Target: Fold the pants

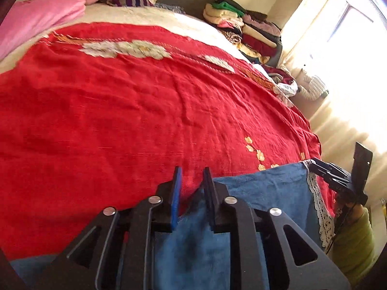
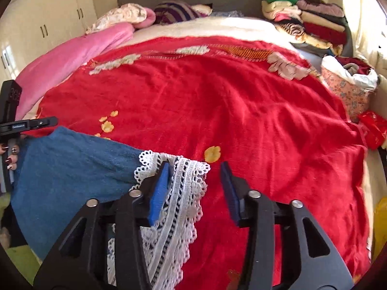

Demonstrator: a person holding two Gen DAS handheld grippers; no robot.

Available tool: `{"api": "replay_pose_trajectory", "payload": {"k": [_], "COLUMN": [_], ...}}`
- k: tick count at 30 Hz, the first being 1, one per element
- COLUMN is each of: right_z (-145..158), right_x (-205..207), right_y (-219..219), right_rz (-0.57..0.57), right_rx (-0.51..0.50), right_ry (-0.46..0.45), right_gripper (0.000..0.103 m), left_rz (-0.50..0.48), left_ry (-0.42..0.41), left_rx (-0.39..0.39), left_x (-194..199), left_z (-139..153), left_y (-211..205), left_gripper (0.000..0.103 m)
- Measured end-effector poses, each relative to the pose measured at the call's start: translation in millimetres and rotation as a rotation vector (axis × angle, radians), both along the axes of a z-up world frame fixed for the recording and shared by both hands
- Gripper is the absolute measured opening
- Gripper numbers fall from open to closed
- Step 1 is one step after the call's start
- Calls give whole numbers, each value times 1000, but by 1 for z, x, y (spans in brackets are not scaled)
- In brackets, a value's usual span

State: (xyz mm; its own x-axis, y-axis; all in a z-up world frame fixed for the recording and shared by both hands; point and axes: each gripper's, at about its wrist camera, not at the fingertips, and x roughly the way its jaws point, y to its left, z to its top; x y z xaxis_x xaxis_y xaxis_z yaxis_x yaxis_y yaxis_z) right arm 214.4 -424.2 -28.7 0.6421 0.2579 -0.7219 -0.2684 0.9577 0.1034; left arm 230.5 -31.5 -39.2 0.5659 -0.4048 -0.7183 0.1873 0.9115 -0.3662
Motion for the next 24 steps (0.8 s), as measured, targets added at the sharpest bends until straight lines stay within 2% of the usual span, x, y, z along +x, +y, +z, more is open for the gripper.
{"api": "replay_pose_trajectory", "payload": {"k": [1,3,5,8,11,15,17,18,19,20,24], "right_z": [5,15,24,33,35,24,18,14,11,6,-11], "right_x": [-7,-25,-47,-82,-109,-134,-139,-141,-142,-144,-139], "right_y": [-2,-5,-6,0,10,36,50,59,65,71,73], "right_rz": [-10,-22,-25,-4,15,71,97,117,129,135,121], "right_rx": [1,9,6,-32,-70,-94,-100,-104,-108,-114,-170], "right_ry": [-18,-53,-84,-114,-135,-115,-102,-87,-77,-66,16], "right_gripper": [43,48,50,53,55,55,55,55,55,55,55], "left_rz": [10,30,37,32,32,45,63,66,73,77,88], "left_ry": [-8,-31,-58,-88,-108,-118,-120,-113,-107,-100,-75], "left_rx": [15,56,82,109,181,258,365,411,462,484,458], "left_x": [-6,-25,-44,-75,-103,-132,-141,-142,-143,-144,-146], "left_z": [4,14,20,23,20,10,2,-2,-7,-10,-16], "left_y": [4,11,16,20,17,13,7,5,3,3,19], "left_gripper": [35,42,43,51,57,58,59,72,78,79,85]}}
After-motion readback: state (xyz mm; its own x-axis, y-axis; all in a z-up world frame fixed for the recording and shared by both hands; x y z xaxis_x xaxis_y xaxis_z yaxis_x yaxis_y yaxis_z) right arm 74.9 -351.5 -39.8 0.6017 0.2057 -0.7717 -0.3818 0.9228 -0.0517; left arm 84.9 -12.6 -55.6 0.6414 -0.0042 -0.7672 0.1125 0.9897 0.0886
